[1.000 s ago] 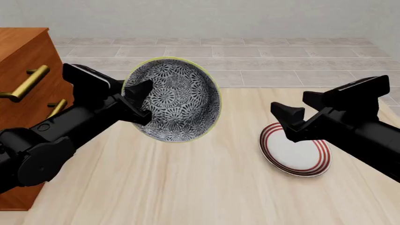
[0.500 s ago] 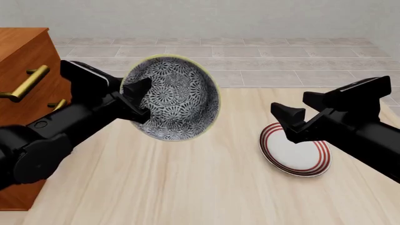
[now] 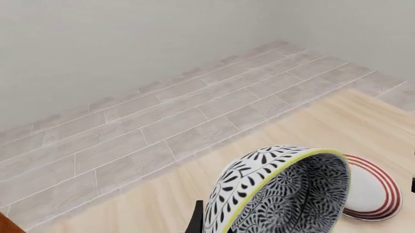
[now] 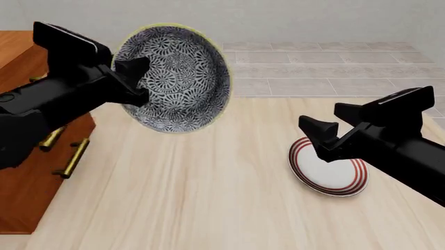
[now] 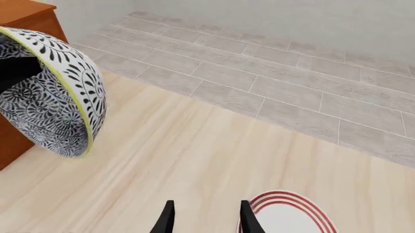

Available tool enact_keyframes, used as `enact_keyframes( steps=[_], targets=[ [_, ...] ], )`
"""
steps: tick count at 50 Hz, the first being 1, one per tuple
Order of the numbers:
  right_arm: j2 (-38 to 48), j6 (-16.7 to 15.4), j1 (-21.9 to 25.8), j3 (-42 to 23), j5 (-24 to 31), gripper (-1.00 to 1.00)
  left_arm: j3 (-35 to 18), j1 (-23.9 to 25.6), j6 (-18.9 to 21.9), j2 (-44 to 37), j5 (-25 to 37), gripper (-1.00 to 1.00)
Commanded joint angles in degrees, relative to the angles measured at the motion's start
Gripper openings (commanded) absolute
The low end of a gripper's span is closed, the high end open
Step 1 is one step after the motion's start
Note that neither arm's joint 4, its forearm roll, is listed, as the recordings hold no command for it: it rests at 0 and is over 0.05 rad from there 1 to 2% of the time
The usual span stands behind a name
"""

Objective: Put the bowl on top of the cabinet.

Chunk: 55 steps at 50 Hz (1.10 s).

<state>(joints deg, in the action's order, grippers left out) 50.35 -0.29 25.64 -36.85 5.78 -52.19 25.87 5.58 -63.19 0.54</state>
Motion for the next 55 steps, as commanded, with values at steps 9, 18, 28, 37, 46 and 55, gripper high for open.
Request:
enact_keyframes(
  steps=[9, 18, 28, 37, 46, 55],
  targets=[
    [0.0, 1.4, 0.6, 0.8, -0.9, 1.00, -11.3, -9.1, -1.7, 1.5, 13.3, -1.00],
    [-0.3, 2.2, 1.2, 0.9, -0.8, 1.00, -14.0, -17.7, -1.2, 5.1, 18.3, -1.00],
    [-0.5, 2.7, 1.1, 1.0, -0.6, 1.00, -17.0, -29.4, -2.0, 5.0, 24.4, -1.00],
    [-0.5, 2.9, 1.2, 1.0, -0.5, 1.00, -18.5, -35.5, -1.7, 6.8, 25.4, -1.00],
    [-0.6, 2.9, 1.1, 1.0, -0.4, 1.00, -21.1, -40.7, -6.9, 6.9, 26.3, -1.00],
    [-0.5, 3.0, 1.3, 1.2, -0.4, 1.00, -25.1, -43.4, -15.4, 4.7, 28.1, -1.00]
  ],
)
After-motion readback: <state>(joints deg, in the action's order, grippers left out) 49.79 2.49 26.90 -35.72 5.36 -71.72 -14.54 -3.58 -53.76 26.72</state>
